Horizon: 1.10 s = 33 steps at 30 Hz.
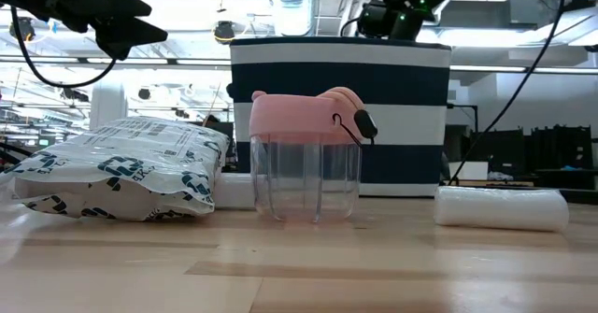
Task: Pick & place medical supplies in basket/bin
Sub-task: Put the blue bandage into the blue bin, then put the white bandage into the blue bin
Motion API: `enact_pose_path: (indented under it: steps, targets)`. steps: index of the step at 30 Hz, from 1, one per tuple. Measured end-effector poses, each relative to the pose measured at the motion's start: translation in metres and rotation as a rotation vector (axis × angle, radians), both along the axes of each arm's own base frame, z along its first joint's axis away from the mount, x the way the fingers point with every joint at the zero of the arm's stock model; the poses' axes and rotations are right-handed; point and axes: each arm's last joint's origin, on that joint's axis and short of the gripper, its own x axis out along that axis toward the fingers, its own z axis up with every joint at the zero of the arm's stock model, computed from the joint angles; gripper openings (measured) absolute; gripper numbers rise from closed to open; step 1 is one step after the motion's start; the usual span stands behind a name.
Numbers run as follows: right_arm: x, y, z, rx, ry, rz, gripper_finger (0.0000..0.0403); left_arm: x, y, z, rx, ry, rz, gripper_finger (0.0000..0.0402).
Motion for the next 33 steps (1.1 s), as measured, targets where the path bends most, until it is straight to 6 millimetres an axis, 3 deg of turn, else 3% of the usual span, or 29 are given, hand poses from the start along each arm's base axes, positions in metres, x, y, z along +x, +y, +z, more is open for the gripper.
enact_pose_path:
  steps: [10,19,27,33]
  targets:
    - [0.015,0.020,0.000,-0.107,0.104,0.078,0.0252,0.000,0.000,0.000,0.000,0.000,-0.004,0.0241]
    - [0.024,0.041,0.006,-0.117,0.121,0.135,0.0260,0.000,0.000,-0.001,0.004,0.013,-0.006,0.0241]
    - [0.039,0.070,0.063,-0.188,0.026,0.216,0.0260,0.000,0.000,-0.001,0.004,0.013,-0.007,0.0241]
    - [0.039,0.117,0.109,-0.200,0.005,0.361,0.0260,0.000,0.000,-0.001,-0.004,0.012,-0.006,0.0241]
